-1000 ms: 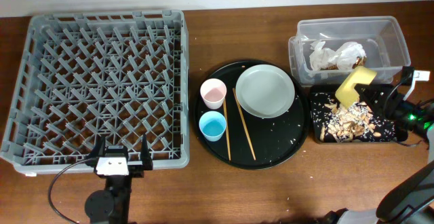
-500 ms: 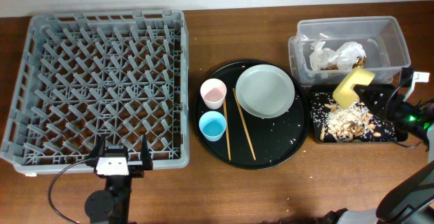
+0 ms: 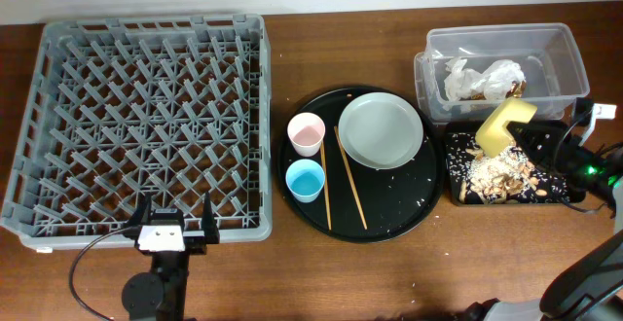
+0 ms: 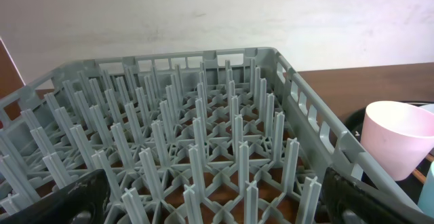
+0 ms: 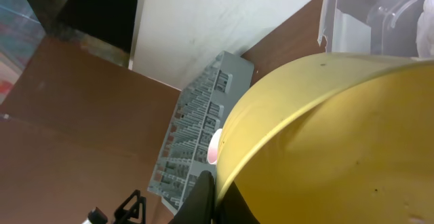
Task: Sort waste into correct bins and load items into the dishwasher rack
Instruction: 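Tip the yellow bowl to dump scraps onto the black tray, then return the empty yellow bowl onto the round tray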
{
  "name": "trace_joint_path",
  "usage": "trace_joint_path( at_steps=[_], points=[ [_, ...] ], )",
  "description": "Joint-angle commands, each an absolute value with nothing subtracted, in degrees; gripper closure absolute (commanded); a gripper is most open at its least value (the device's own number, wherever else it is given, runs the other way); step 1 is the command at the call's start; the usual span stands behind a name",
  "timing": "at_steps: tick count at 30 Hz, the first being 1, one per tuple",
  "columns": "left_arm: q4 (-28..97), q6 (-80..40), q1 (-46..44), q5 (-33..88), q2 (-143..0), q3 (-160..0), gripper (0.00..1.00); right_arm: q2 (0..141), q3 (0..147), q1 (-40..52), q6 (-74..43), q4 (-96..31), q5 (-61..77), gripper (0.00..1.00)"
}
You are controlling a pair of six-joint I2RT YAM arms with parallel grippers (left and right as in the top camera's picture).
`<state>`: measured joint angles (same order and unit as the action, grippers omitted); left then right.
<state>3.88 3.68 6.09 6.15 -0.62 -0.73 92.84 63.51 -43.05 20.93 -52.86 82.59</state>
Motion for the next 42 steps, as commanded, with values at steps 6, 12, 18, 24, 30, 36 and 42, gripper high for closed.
trace_joint_path(
  at_steps=[6,12,18,24,30,36,42],
  points=[
    [4.0,4.4,6.1,6.4,-0.4,-0.5,0.01,91.9,63.3,-42.3,18.5,-50.9,81.9,0.96],
    [4.0,4.4,6.1,6.4,-0.4,-0.5,0.01,91.9,63.3,-42.4,17.7,-49.7,73.5,0.96],
    [4.0,4.4,6.1,6.3,-0.4,-0.5,0.01,91.9,63.3,-42.4,17.7,-49.0,66.7,0.96],
    [4.0,4.4,6.1,6.4,-0.4,-0.5,0.01,91.9,64.1,-42.4,17.5,-48.6,64.6,0.96],
    [4.0,4.4,6.1,6.3,-0.4,-0.5,0.01,91.9,64.1,-42.4,17.5,-47.7,63.3,0.96],
    [4.0,4.4,6.1,6.4,-0.4,-0.5,0.01,91.9,64.9,-42.4,15.5,-45.6,58.8,0.96],
    [4.0,4.4,6.1,6.4,-0.4,-0.5,0.01,91.1,69.5,-40.4,9.6,-47.3,49.4,0.96]
  ],
)
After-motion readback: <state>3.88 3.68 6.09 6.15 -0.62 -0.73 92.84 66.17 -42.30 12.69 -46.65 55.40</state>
